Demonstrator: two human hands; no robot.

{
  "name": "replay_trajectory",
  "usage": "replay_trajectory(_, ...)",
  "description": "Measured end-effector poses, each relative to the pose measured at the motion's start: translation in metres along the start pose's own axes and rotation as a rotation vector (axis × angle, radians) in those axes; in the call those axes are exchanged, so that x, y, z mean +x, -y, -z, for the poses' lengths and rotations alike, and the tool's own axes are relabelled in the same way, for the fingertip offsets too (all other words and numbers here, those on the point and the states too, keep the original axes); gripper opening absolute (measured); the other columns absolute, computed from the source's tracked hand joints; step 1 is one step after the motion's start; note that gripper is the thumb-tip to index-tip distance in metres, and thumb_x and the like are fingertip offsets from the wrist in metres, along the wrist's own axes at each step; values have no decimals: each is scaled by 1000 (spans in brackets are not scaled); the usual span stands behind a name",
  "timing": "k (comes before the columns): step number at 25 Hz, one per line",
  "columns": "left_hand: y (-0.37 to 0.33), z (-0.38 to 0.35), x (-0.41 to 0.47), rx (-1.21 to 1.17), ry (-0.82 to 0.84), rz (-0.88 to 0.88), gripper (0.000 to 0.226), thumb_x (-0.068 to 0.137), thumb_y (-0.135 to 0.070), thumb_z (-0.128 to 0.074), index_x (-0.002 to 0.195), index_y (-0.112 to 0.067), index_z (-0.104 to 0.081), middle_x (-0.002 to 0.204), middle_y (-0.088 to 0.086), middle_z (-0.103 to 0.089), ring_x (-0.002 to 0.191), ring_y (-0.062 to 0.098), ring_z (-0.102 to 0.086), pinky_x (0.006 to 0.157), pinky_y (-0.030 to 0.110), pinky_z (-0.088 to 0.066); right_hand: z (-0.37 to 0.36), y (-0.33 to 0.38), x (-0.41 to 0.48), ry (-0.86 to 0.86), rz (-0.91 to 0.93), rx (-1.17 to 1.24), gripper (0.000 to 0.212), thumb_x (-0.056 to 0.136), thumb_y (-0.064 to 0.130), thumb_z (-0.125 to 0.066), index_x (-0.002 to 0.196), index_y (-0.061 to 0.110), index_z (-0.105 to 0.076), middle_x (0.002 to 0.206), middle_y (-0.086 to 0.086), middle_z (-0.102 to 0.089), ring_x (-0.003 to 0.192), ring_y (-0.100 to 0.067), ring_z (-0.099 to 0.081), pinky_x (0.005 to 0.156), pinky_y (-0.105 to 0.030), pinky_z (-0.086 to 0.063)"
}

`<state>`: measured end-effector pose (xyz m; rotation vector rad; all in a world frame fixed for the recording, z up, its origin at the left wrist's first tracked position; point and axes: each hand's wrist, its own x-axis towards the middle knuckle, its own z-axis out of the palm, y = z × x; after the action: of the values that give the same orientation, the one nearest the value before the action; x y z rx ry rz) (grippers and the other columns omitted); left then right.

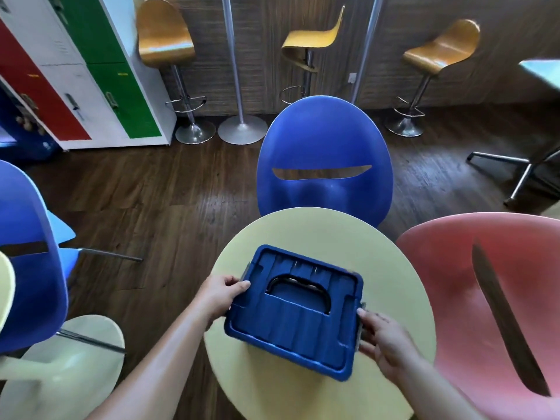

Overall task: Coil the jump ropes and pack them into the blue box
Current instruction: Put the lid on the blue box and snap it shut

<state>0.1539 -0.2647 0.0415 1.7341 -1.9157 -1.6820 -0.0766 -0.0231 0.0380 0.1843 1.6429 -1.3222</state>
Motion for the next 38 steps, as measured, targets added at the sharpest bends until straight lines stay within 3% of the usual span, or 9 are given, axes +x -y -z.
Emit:
replay_trajectory(5,-3,-62,-19,-363,-13,9,18,98,-23,-68,104,-7,-73,92,9,-81,84,30,-78,64,44,-64,26,52,47,-135,136,-61,13,99,10,-62,107,1,-69,87,-12,-74,72,-26,-68,62,-33,-54)
replay_trajectory(10,-11,-95,-24,-422,-95,-31,19,98,-26,-68,100,-8,-74,92,11,-80,80,29,-78,70,52,-65,40,73,79,-161,173,-154,19,95,13,-68,112,7,-73,102,-13,-77,85,-28,-71,73,-39,-61)
replay_trajectory(12,-11,-93,-25,-472,-86,-26,25,101,-31,-63,100,-10,-75,93,13,-80,81,30,-77,71,49,-65,41,72,73,-222,280,-499,38,93,24,-71,128,9,-69,118,-7,-74,105,-29,-69,95,-42,-56)
replay_trajectory(14,-11,-89,-24,-615,-53,61,35,107,-36,-50,104,-11,-75,97,14,-80,89,32,-76,73,45,-63,36,66,58,-344,591,-980,56,90,28,-73,142,11,-58,140,-9,-61,132,-31,-54,112,-40,-41)
replay_trajectory(16,-10,-85,-21,-757,10,148,38,110,-30,-43,113,-6,-72,105,17,-79,95,33,-73,83,48,-60,11,55,31,-177,916,-1205,62,92,29,-71,148,16,-51,156,-5,-47,146,-28,-39,121,-37,-29)
replay_trajectory(18,-8,-82,-19,-774,86,165,35,110,-22,-43,120,-3,-70,109,18,-78,99,33,-71,92,50,-56,-22,42,11,100,1044,-1408,64,98,37,-60,157,26,-37,167,4,-25,156,-20,-19,125,-31,-12)
replay_trajectory(23,0,-72,-17,-852,203,134,26,104,-10,-52,124,-2,-68,109,20,-76,92,30,-75,79,41,-62,-71,24,4,297,911,-1717,75,101,54,-43,163,28,-8,171,8,5,158,-13,4,126,-37,3)
replay_trajectory(34,-19,-92,-14,-517,-44,46,23,92,-5,-73,113,-3,-64,97,10,-72,80,22,-71,58,31,-58,-76,24,4,325,807,-1765,77,101,52,-45,163,29,-4,171,10,10,158,-11,7,126,-38,5)
replay_trajectory(38,-22,-95,-14,-432,-94,40,28,91,-9,-74,117,-4,-64,99,7,-72,85,18,-70,65,32,-60,-75,23,9,313,820,-1746,77,101,53,-45,163,30,-5,171,10,9,158,-10,6,126,-37,4)
